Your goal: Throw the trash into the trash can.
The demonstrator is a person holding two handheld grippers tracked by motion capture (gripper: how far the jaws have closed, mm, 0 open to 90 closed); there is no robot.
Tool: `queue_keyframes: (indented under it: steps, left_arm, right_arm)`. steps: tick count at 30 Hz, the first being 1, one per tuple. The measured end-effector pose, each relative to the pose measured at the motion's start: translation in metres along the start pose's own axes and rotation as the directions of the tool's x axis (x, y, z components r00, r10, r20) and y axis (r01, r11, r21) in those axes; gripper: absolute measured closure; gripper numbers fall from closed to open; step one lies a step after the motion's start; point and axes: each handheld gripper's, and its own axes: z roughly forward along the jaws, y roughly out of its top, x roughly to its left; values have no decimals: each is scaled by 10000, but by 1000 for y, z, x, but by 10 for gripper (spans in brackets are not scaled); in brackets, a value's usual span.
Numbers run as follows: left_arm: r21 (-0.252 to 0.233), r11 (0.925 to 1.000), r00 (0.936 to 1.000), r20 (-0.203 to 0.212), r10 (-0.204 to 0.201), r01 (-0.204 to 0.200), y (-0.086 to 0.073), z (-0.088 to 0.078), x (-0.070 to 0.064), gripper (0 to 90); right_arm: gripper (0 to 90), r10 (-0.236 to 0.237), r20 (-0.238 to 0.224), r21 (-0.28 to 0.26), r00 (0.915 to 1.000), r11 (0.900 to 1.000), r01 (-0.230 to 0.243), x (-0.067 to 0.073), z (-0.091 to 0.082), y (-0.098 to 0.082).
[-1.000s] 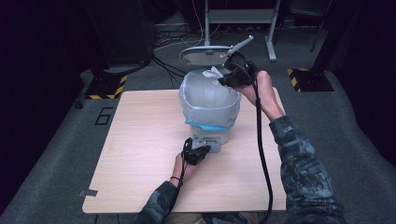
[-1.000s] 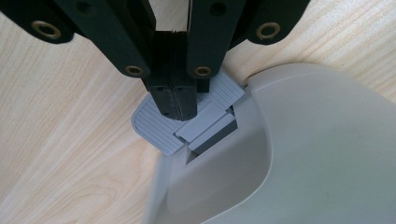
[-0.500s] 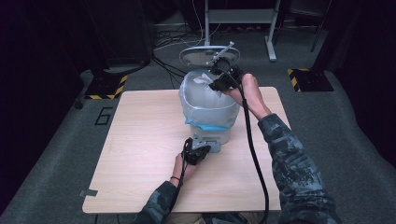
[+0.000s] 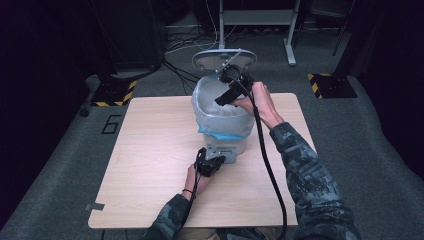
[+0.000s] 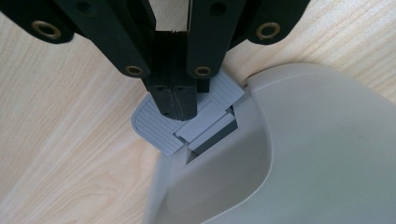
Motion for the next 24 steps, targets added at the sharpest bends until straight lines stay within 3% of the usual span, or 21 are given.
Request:
queue_keyframes:
  steps: [6,14,20,24]
  left_arm:
    - [5,10000,10000,-17,11,-11,0,0,0,900]
    - [-55,10000,10000,-52,0,0,0,1,-1,900]
    - [-74,10000,10000,-31,-29,28,0,1,0,900]
    - [-56,10000,10000,-66,18,-18,0,1,0,900]
  right_arm:
    - [114,-353,-173,-462,9992,9983,345,3,-7,-11]
    - [4,124,-117,-1070,9999,9942,-136,8,-17,-27]
    - [0,180,-36,-1274,9998,9917,-183,11,-26,-37]
    - [0,424,2,-1540,9991,9872,-419,13,-39,-56]
